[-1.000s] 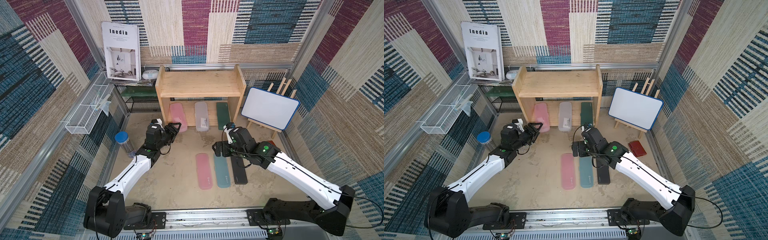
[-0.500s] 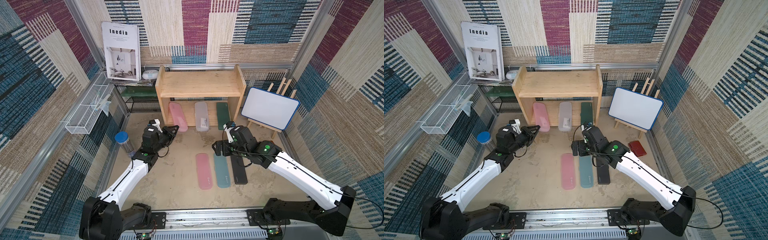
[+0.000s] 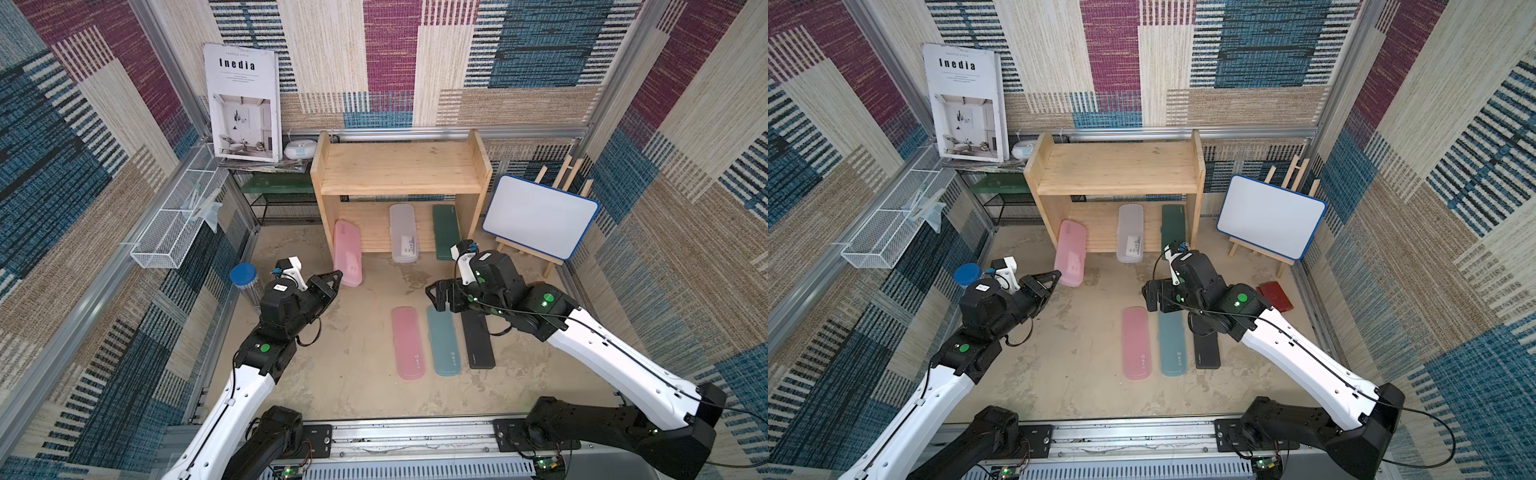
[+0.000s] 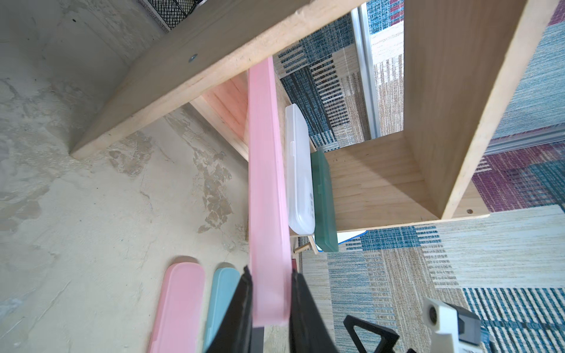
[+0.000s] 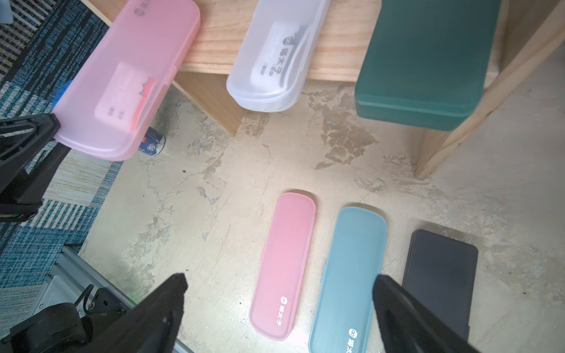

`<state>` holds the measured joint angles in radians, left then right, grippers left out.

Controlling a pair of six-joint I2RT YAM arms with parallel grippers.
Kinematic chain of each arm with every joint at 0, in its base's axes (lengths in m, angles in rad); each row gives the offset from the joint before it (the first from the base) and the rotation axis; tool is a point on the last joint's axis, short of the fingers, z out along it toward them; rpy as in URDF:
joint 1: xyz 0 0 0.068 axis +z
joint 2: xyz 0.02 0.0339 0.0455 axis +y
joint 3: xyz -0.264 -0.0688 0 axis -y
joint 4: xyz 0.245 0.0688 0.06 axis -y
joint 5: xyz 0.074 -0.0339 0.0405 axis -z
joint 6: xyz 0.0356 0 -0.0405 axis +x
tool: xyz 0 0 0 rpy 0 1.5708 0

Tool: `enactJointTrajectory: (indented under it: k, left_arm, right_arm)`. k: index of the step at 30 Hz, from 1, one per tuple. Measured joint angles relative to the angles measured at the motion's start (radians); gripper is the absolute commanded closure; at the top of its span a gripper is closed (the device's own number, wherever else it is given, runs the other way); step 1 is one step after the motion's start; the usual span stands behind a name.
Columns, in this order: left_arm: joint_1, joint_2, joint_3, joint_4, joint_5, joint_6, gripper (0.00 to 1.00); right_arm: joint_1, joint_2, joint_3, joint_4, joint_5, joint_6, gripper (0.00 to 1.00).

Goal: Remove the pencil cases from the shelf
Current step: Pick up the pencil case from the shelf.

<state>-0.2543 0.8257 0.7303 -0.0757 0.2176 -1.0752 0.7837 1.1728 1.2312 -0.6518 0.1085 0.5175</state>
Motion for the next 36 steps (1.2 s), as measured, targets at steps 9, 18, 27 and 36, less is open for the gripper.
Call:
enactJointTrajectory:
  k: [9, 18, 27, 36]
  left_arm:
    - [0.000, -0.113, -0.064, -0.041, -0.012, 0.007, 1.00]
    - [0.000, -0.081, -0.047, -0.022, -0.006, 0.014, 1.00]
    - [0.000, -0.236, -0.028, -0.160, -0.019, 0.047, 1.00]
    - [0.000, -0.389, -0.035, -0.239, -0.021, 0.121, 1.00]
  right_arm:
    - [0.002, -0.015, -0.045, 0.028, -0.042, 0.014, 0.01]
    - [0.005, 0.016, -0.029, 0.065, -0.079, 0.014, 0.01]
    - [0.008, 0.021, -0.049, 0.085, -0.138, 0.022, 0.01]
    - [0.081, 0.134, 0.070, 0.226, -0.320, 0.116, 0.01]
